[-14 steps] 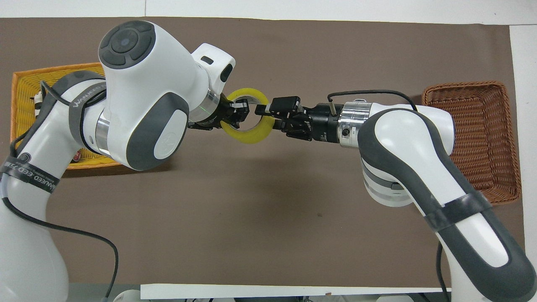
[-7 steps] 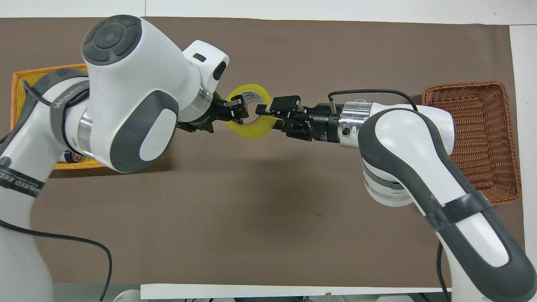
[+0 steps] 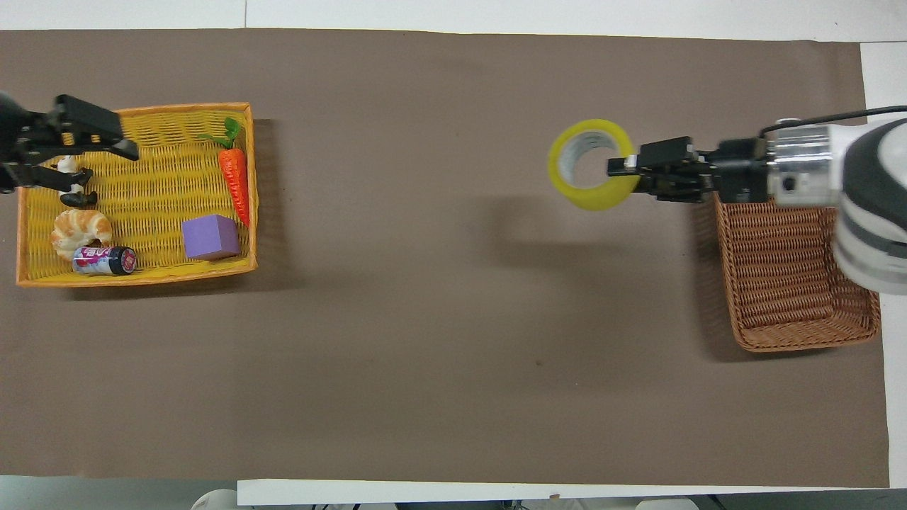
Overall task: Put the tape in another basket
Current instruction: 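Lower the tape into the wicker basket with the right gripper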
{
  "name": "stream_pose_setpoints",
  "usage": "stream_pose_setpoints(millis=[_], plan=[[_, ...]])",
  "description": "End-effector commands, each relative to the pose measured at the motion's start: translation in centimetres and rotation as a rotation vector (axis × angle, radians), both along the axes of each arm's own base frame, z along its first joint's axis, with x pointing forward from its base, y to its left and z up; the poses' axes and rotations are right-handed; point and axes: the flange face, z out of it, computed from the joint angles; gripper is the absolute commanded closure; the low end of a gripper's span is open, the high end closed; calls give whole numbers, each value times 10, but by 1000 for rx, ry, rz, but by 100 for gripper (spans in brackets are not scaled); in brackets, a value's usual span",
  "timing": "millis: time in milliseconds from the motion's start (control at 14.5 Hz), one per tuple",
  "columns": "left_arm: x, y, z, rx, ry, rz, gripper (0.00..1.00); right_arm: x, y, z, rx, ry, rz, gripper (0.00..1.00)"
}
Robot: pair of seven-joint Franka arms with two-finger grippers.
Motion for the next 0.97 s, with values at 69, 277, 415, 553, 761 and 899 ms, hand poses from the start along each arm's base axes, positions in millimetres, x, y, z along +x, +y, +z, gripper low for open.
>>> stream_pose_setpoints(millis=[69, 277, 415, 553, 761, 899], plan=[[-12, 101, -6, 60, -7, 29, 1, -17, -133, 23, -159, -35, 116, 100], [-24, 139, -8, 108, 28, 82, 1, -37, -237, -20, -111, -34, 199, 100], [-27, 138, -7, 109, 36, 79, 1, -50, -256, -54, -82, -60, 226, 100], [-20, 129, -3, 163, 9, 43, 1, -49, -256, -69, -75, -50, 241, 100], [-13, 91, 3, 274, 16, -62, 1, -53, -262, -99, -77, -90, 292, 100], [-13, 83, -2, 271, 39, -78, 1, -67, -275, -113, -83, -92, 279, 100]])
